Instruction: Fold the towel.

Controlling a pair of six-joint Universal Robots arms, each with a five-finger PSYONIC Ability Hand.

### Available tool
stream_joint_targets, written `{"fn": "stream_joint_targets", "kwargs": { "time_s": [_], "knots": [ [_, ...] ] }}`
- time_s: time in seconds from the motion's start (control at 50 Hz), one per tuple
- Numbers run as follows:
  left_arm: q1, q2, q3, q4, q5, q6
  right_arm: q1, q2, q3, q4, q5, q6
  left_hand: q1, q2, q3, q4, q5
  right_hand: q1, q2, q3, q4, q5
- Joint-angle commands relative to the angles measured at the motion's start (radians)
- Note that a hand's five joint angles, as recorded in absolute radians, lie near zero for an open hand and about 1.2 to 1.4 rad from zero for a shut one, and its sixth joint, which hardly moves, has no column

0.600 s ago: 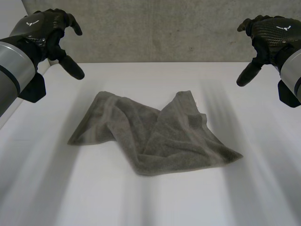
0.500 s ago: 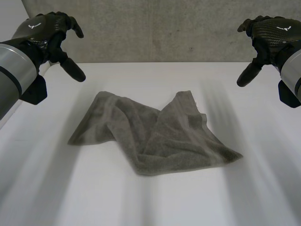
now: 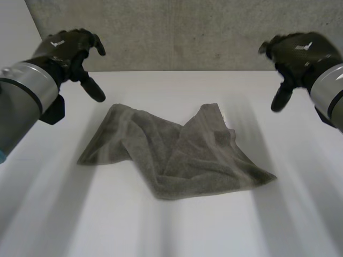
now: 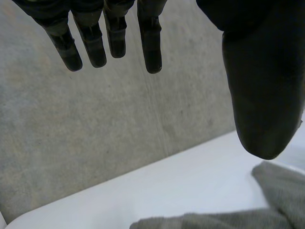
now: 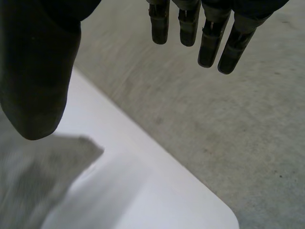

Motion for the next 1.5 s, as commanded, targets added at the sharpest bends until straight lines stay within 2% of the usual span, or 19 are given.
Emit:
{"fn": "stream_joint_targets", "kwargs": {
  "time_s": [0.02,0.08,0.18,0.32,0.44,0.56,0.74,0.78,0.82,0.84,0.86,0.88,0.92,1.0,1.12,1.22,1.28,1.38,1.5],
  "knots": [
    [0.012,-0.138,0.001,0.022,0.038,0.227,0.008,0.039,0.074,0.028,-0.019,-0.284,-0.079,-0.063,-0.067,-0.072,-0.041,-0.053,-0.066,-0.071,-0.082,-0.056],
    [0.021,-0.196,-0.007,0.022,0.050,0.344,0.008,0.055,0.135,0.035,-0.025,-0.360,-0.076,-0.061,-0.064,-0.069,-0.038,-0.053,-0.066,-0.071,-0.082,-0.056],
    [0.041,-0.279,-0.017,0.022,0.055,0.433,-0.004,0.082,0.257,0.015,-0.056,-0.441,-0.073,-0.058,-0.061,-0.066,-0.035,-0.053,-0.066,-0.071,-0.082,-0.056],
    [0.049,-0.404,-0.007,0.030,0.057,0.438,-0.078,0.119,0.440,-0.176,-0.113,-0.445,-0.070,-0.055,-0.058,-0.063,-0.032,-0.053,-0.066,-0.071,-0.082,-0.056],
    [0.053,-0.511,-0.011,0.136,0.047,0.447,-0.133,0.142,0.540,-0.328,-0.202,-0.439,-0.070,-0.055,-0.058,-0.063,-0.032,0.007,-0.006,-0.011,-0.022,0.003],
    [0.053,-0.543,-0.013,0.206,0.046,0.446,-0.173,0.177,0.594,-0.363,-0.265,-0.435,-0.067,-0.052,-0.055,-0.060,-0.029,0.071,0.058,0.053,0.043,0.068],
    [0.053,-0.585,-0.007,0.269,0.046,0.438,-0.199,0.211,0.615,-0.440,-0.285,-0.361,-0.014,0.001,-0.003,-0.007,0.024,0.262,0.249,0.245,0.234,0.259],
    [0.053,-0.591,-0.004,0.269,0.046,0.437,-0.199,0.217,0.614,-0.443,-0.292,-0.343,0.059,0.075,0.071,0.066,0.097,0.312,0.299,0.294,0.284,0.309],
    [0.052,-0.597,-0.004,0.269,0.050,0.437,-0.199,0.229,0.608,-0.443,-0.324,-0.314,0.328,0.343,0.339,0.335,0.366,0.613,0.600,0.595,0.584,0.610],
    [0.052,-0.597,-0.004,0.269,0.050,0.437,-0.199,0.229,0.608,-0.443,-0.324,-0.314,0.330,0.345,0.341,0.336,0.367,0.615,0.602,0.597,0.586,0.611],
    [0.053,-0.597,-0.004,0.269,0.055,0.437,-0.199,0.232,0.605,-0.443,-0.349,-0.304,0.614,0.629,0.626,0.621,0.652,0.775,0.762,0.757,0.746,0.771],
    [0.053,-0.597,-0.004,0.269,0.055,0.437,-0.201,0.237,0.598,-0.442,-0.373,-0.295,0.617,0.632,0.629,0.624,0.655,1.003,0.990,0.985,0.974,1.000],
    [0.052,-0.591,-0.008,0.265,0.057,0.437,-0.202,0.237,0.591,-0.439,-0.393,-0.286,1.108,1.123,1.120,1.115,1.146,1.167,1.154,1.149,1.138,1.164],
    [0.050,-0.568,-0.016,0.260,0.060,0.437,-0.204,0.226,0.568,-0.430,-0.413,-0.257,1.122,1.137,1.133,1.129,1.160,1.169,1.156,1.151,1.140,1.165],
    [0.059,-0.410,-0.040,0.243,0.104,0.414,-0.227,0.099,0.480,-0.331,-0.420,-0.151,1.122,1.137,1.133,1.129,1.160,1.169,1.156,1.151,1.140,1.165],
    [0.107,-0.252,-0.037,0.210,0.161,0.339,-0.257,-0.037,0.280,-0.128,-0.429,-0.061,1.122,1.137,1.133,1.129,1.160,1.169,1.156,1.151,1.140,1.165],
    [0.130,-0.162,-0.025,0.165,0.194,0.300,-0.267,-0.054,0.215,-0.057,-0.429,-0.056,1.122,1.137,1.133,1.129,1.160,1.169,1.156,1.151,1.140,1.165],
    [0.150,-0.045,-0.040,0.076,0.247,0.294,-0.308,-0.087,-0.010,0.280,-0.443,-0.071,1.122,1.137,1.133,1.129,1.160,1.169,1.156,1.151,1.140,1.165],
    [0.200,0.010,-0.048,-0.045,0.303,0.295,-0.305,-0.087,-0.096,0.367,-0.444,-0.108,1.122,1.137,1.133,1.129,1.160,1.169,1.156,1.151,1.140,1.165]
  ]
}}
